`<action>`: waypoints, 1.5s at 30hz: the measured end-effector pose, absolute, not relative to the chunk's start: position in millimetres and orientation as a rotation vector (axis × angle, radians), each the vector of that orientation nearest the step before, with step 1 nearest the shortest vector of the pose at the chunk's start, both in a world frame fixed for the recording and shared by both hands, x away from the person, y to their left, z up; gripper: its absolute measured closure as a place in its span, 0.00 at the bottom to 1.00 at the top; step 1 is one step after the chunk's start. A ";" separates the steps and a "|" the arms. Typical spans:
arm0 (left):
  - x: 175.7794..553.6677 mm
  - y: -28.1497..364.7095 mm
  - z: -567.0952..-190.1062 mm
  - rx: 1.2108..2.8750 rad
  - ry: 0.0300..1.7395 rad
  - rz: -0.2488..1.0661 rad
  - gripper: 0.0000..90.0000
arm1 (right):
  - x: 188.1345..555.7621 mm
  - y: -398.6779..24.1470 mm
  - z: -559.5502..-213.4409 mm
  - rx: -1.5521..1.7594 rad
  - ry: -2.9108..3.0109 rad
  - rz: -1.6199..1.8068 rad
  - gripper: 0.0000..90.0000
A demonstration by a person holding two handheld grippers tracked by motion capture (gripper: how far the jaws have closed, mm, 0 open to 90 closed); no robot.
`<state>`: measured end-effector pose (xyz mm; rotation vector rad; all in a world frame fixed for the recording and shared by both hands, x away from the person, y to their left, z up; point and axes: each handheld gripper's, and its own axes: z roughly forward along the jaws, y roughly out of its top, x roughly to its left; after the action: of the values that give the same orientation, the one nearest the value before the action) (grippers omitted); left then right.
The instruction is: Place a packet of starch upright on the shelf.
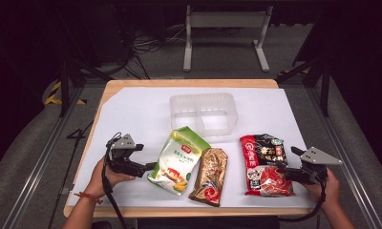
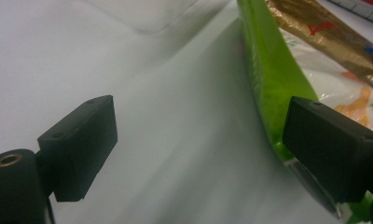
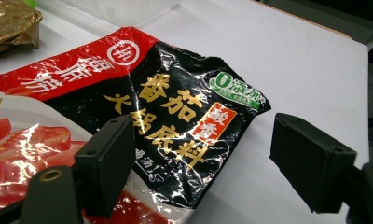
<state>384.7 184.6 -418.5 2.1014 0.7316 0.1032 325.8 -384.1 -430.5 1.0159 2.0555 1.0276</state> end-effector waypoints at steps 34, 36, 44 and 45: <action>420.3 121.7 -422.4 2.138 0.558 -0.222 0.83 | 312.3 -380.4 -433.1 0.986 2.069 0.996 0.23; 416.7 125.6 -418.6 2.120 0.568 -0.193 0.88 | 312.4 -380.5 -433.0 0.984 2.070 0.996 0.23; 403.3 140.3 -408.3 2.068 0.568 -0.065 0.97 | 313.2 -380.0 -432.8 0.978 2.073 0.997 0.23; 401.5 141.0 -407.0 2.060 0.569 -0.054 0.97 | 313.3 -379.9 -432.8 0.978 2.074 0.997 0.23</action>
<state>401.5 141.0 -407.0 2.0601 0.5686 -0.0537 313.3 -379.9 -432.8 0.9782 2.0737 0.9970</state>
